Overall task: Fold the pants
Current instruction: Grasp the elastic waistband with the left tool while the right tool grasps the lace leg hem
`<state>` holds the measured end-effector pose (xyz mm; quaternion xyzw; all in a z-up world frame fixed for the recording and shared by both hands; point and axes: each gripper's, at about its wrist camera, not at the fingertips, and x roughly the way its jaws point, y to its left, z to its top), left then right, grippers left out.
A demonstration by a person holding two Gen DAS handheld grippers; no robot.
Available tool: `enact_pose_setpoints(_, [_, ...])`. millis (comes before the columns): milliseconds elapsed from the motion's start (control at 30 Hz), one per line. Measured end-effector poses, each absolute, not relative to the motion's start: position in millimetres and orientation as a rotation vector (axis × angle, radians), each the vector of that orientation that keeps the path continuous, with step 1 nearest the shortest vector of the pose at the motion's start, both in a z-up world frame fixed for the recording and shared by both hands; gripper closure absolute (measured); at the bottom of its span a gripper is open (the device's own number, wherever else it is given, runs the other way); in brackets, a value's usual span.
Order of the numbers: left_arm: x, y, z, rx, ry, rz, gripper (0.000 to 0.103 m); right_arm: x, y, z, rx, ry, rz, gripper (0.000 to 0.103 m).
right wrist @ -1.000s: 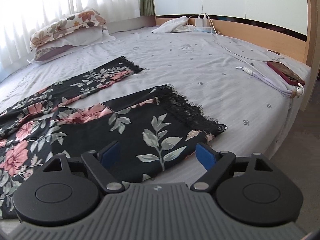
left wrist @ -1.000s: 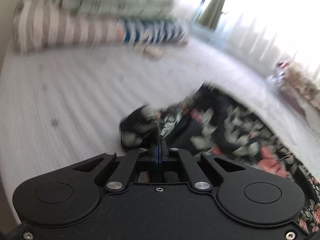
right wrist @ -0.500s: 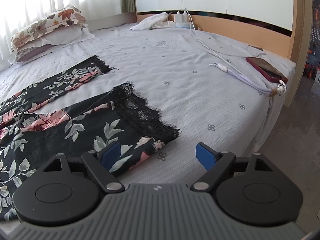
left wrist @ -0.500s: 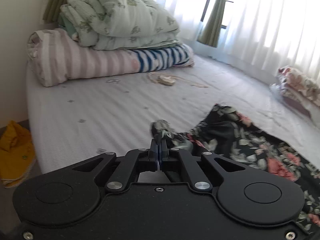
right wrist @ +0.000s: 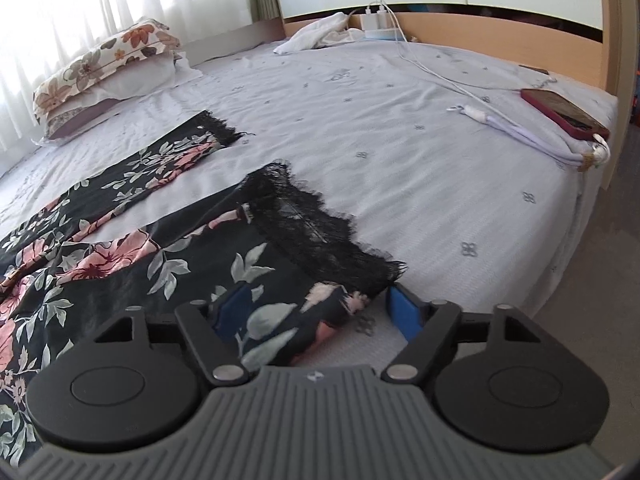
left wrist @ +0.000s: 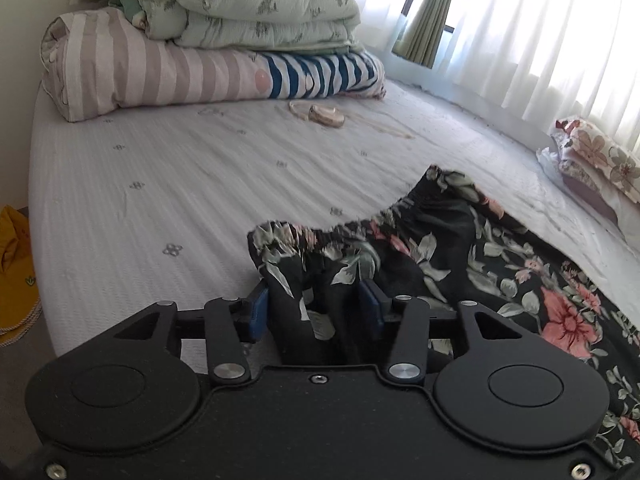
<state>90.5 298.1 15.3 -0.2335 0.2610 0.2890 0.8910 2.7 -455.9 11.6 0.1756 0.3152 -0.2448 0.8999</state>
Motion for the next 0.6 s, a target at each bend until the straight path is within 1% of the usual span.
enact_pose_setpoints(33, [94,299,11,-0.498,0.564,0.602,0.072,7,-455,11,0.36,0.653,-0.504,0.06])
enact_pose_setpoints(67, [96,300,9,-0.505,0.576,0.617,0.088,12,-454,10,0.369,0.656,-0.504,0.072])
enact_pose_setpoints(100, [96,299,9,-0.502,0.582,0.642,0.101,15,-455,9,0.389,0.658,-0.505,0.091])
enact_pose_setpoints(133, [95,298,11,-0.505,0.572,0.642,0.101,17,-456,10,0.409,0.651,-0.504,0.095])
enact_pose_setpoints(200, [90,296,22,-0.502,0.527,0.641,0.101,21,-460,16,0.427,0.629,-0.504,0.098])
enact_pose_setpoints(467, [62,283,85,-0.46,0.4,0.579,0.101,8,-466,74,0.308,0.482,-0.555,0.098])
enact_pose_setpoints(600, [39,271,106,-0.395,0.361,0.572,0.101,-12,-467,88,0.279,0.453,-0.56,0.098])
